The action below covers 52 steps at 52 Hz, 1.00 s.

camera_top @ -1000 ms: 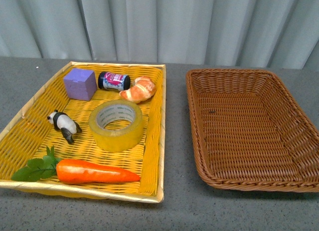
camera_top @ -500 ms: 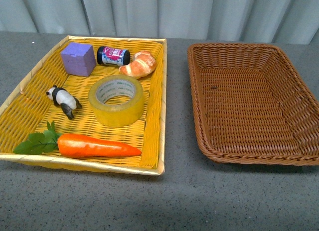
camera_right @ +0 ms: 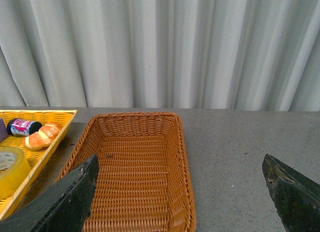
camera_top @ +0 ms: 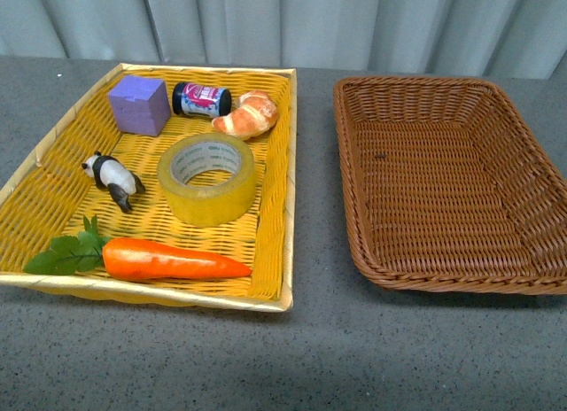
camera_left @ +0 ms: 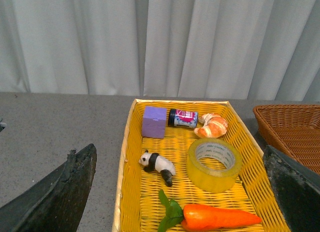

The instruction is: Move tape to another basket

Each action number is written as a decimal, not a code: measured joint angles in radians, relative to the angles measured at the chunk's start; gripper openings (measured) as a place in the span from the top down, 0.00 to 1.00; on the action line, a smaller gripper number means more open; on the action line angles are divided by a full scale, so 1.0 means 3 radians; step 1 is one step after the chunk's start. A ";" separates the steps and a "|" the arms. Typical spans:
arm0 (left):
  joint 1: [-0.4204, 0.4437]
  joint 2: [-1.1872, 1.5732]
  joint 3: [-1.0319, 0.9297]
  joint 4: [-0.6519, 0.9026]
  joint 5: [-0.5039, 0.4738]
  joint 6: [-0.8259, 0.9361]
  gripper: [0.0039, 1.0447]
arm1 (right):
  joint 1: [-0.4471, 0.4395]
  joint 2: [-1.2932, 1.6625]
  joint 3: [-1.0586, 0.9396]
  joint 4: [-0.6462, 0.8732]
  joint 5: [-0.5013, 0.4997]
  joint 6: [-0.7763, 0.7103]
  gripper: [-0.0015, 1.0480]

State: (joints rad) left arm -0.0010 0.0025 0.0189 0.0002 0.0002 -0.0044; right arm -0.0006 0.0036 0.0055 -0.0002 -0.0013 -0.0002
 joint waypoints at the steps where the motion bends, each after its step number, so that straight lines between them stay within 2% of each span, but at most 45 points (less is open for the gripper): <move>1: 0.0000 0.0000 0.0000 0.0000 0.0000 0.0000 0.06 | 0.0000 0.0000 0.0000 0.0000 0.0000 0.0000 0.09; 52: 0.0000 0.0000 0.0000 0.0000 0.0000 0.0000 0.06 | 0.0000 0.0000 0.0000 0.0000 0.0000 0.0000 0.09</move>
State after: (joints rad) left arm -0.0010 0.0025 0.0189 0.0002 0.0002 -0.0044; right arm -0.0006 0.0036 0.0055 -0.0002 -0.0013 -0.0002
